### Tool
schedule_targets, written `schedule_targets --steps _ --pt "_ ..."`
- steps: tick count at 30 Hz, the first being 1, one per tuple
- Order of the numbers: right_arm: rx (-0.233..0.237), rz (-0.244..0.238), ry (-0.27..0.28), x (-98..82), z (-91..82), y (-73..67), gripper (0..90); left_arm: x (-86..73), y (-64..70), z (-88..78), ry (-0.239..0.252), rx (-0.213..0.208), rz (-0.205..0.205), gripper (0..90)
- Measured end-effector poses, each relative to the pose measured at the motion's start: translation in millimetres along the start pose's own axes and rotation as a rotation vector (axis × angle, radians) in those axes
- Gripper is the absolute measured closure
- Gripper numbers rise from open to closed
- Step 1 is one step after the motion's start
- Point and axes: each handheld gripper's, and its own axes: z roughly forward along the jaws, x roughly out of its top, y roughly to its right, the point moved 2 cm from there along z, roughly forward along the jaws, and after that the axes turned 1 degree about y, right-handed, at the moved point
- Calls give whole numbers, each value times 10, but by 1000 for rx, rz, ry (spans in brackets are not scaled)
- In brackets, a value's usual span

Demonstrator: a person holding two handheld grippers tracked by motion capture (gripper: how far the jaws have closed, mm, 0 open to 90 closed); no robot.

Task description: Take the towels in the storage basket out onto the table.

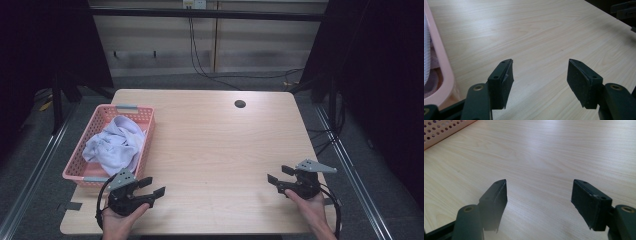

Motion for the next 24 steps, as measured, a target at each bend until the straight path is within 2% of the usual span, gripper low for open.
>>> schedule_targets --steps 2,8,14,20,24 --pt "4 -1 -3 -2 5 5 282 8 11 9 -10 -3 12 373" --pt "10 -2 -14 -11 20 20 278 28 25 26 -8 -9 9 357" --pt "24 -2 -18 -14 23 11 273 44 35 -4 0 6 1 342" --pt "37 -16 -23 -5 13 -25 270 102 48 -108 16 20 36 326" --pt "49 -25 -32 -11 23 -70 267 166 28 -235 43 43 36 315"
